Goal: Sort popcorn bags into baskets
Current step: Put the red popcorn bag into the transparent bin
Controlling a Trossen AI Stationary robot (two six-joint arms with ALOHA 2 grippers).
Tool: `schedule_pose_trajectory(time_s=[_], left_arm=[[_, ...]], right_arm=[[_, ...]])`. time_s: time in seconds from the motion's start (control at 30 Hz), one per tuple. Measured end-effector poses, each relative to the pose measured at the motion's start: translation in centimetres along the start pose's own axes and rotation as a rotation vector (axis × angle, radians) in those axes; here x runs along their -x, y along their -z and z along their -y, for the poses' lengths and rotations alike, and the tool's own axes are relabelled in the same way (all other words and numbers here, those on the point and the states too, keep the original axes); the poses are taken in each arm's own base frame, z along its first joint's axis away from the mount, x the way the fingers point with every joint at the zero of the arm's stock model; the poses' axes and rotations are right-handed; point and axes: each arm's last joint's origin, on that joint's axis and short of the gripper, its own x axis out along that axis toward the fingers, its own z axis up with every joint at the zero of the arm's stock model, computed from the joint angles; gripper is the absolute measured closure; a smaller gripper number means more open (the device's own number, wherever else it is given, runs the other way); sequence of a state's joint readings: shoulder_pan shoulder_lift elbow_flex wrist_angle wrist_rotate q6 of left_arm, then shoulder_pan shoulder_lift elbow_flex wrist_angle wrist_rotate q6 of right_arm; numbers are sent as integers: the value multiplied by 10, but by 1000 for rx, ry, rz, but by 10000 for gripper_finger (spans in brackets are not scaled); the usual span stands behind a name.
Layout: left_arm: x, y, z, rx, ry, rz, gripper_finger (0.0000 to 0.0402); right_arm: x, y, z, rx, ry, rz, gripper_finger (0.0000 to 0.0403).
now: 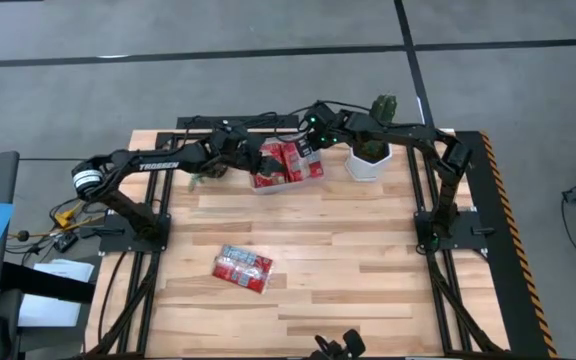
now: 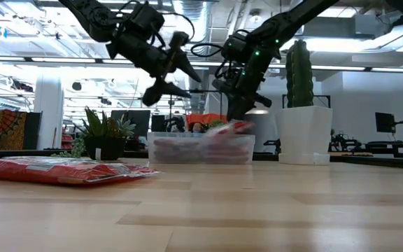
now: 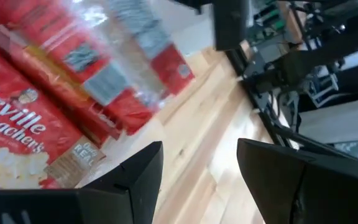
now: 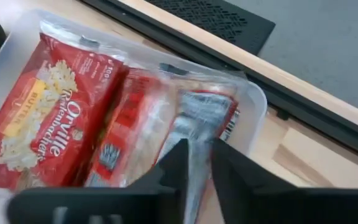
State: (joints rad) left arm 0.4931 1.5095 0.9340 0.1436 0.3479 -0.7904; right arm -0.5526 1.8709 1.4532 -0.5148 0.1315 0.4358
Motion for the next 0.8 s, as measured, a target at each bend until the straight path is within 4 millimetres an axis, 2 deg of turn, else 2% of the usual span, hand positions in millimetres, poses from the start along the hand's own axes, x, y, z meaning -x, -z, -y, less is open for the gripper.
schedule_pose_trajectory(time_s=[0.2, 0.3, 0.37, 0.43, 0.53, 0.7, 0.8], left_arm=[[37, 8, 21, -89, -42, -56, 207], [61, 22, 40, -147, -83, -85, 207], [77, 38, 55, -187, -112, -108, 207], [92, 60, 69, -225, -140, -121, 207], [106, 102, 78, -203, -157, -141, 207], [120, 181, 61, -45, -168, -191, 207], [124, 215, 47, 83, -157, -132, 207]], right_arm=[[5, -5, -2, 3, -3, 0, 211], [12, -7, -8, 10, -9, -6, 169], [24, -6, -16, 37, -23, -18, 156], [41, -3, -32, 84, -82, -7, 154], [62, 16, -63, 167, -176, -34, 160], [88, 70, -130, 350, -327, -80, 170], [93, 105, -168, 440, -419, -82, 172]])
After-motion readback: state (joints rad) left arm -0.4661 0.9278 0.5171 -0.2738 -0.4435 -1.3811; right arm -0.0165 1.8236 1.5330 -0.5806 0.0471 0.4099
